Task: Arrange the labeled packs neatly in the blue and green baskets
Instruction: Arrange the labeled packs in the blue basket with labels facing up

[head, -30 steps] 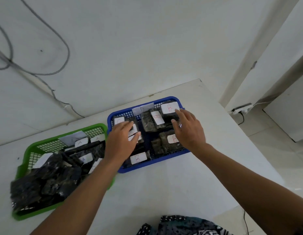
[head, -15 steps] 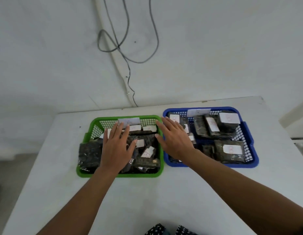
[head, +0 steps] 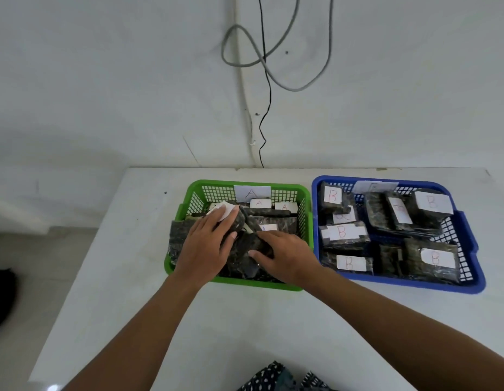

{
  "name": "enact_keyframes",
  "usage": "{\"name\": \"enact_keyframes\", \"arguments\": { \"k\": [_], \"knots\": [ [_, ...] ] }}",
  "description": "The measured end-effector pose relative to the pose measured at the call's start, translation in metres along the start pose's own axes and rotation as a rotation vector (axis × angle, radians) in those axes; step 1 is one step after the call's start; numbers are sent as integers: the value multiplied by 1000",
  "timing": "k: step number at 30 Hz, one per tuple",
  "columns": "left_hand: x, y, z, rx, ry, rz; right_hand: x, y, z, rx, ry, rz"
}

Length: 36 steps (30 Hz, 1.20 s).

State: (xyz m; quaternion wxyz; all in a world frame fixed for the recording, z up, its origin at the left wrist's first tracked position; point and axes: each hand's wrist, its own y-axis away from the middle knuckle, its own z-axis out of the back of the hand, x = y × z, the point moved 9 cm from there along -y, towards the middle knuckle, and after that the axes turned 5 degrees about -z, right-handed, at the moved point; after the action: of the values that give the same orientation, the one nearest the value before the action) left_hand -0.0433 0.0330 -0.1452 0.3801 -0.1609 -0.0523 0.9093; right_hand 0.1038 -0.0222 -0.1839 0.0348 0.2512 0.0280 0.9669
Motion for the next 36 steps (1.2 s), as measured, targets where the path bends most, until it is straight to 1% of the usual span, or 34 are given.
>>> {"name": "enact_keyframes", "arguments": {
  "k": [3,5,8,10,12,14,16,18,19,21,22,24,25,26,27,28,30,32,36],
  "knots": [
    [-1,4,0,4,27,-35,-5,2,1,-17,-182,-143],
    [-3,6,1,6,58,-62,-9,1,3,14,-339,-236],
    [-6,8,7,-14,140,-92,-18,-4,12,41,-649,-373],
    [-12,9,12,-47,182,-129,-29,-7,23,15,-882,-495],
    [-24,9,17,-75,202,-194,-38,-7,33,1,-1063,-602],
    [-36,3,20,-103,210,-239,-42,-7,39,39,-1145,-663],
    [-44,-6,23,-165,232,-229,-44,-5,41,84,-1187,-708],
    [-46,-16,29,-231,325,-154,-48,-4,46,89,-1207,-721],
    [-43,-20,30,-246,389,-83,-50,-4,50,74,-1206,-711],
    [-31,-27,28,-244,569,149,-56,-5,61,43,-1170,-676],
    [-21,-29,21,-232,730,302,-58,-5,65,37,-1140,-657],
    [-9,-27,0,-205,1141,606,-57,-5,69,44,-1105,-605],
    [-10,-28,-9,-187,1339,703,-55,-5,69,55,-1097,-568],
    [-14,-30,-15,-176,1501,755,-51,-5,69,71,-1090,-527],
    [-18,-32,-17,-177,1606,778,-46,-4,68,86,-1086,-487],
    [-21,-34,-18,-183,1664,786,-43,-4,67,93,-1092,-450],
    [-24,-36,-18,-187,1677,789,-38,-5,68,71,-1142,-399],
    [-26,-36,-22,-165,1607,795,-41,-6,70,12,-1211,-391],
    [-34,-35,-32,-104,1478,814,-61,2,78,-89,-1303,-438]
  ]
}}
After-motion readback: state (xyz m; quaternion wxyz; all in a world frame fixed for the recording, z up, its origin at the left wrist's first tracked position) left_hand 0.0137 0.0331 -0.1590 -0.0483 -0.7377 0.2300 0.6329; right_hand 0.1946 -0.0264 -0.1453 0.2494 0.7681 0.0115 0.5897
